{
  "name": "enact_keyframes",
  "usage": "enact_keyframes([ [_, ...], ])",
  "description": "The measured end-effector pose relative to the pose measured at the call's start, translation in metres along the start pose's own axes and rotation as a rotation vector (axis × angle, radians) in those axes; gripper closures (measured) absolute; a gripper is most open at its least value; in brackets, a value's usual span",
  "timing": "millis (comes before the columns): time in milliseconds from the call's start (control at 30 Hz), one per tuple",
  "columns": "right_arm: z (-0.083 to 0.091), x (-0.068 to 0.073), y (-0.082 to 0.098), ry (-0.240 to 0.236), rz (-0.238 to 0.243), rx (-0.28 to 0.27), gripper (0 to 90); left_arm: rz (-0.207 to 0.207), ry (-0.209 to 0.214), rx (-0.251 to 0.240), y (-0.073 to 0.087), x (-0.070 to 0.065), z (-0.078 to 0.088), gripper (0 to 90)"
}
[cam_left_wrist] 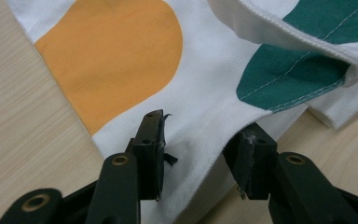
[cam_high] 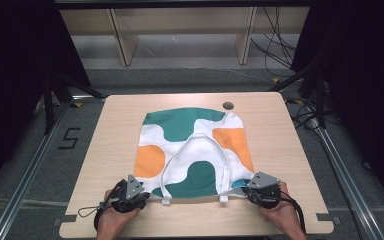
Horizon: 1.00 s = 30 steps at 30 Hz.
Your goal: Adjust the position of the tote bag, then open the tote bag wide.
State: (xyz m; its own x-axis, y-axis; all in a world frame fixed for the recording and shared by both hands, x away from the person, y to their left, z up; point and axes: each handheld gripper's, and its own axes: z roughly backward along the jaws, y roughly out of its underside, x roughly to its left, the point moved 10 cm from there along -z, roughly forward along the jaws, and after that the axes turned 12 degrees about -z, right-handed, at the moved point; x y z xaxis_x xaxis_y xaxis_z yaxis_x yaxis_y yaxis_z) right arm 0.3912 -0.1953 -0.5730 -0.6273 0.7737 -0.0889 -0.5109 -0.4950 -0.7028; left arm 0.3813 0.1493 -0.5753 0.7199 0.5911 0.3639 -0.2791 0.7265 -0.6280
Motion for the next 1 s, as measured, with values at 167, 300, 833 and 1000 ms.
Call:
enact_keyframes([
  [167,-0.005,0.0,-0.002,0.021,0.019,0.008,75.3,0.025,-0.012,-0.013,0.001,0.004,0.001,58.3],
  [300,-0.003,0.004,-0.005,0.03,0.058,0.006,84.2,0.011,-0.015,-0.011,0.002,0.004,0.006,63.2],
  [833,-0.002,0.003,-0.008,0.011,0.005,-0.016,78.4,0.044,-0.04,-0.06,-0.007,0.003,0.013,86.2],
  [1000,-0.008,0.003,-0.008,0.035,0.056,-0.001,77.4,0.032,-0.041,-0.07,-0.008,0.004,0.017,86.7],
])
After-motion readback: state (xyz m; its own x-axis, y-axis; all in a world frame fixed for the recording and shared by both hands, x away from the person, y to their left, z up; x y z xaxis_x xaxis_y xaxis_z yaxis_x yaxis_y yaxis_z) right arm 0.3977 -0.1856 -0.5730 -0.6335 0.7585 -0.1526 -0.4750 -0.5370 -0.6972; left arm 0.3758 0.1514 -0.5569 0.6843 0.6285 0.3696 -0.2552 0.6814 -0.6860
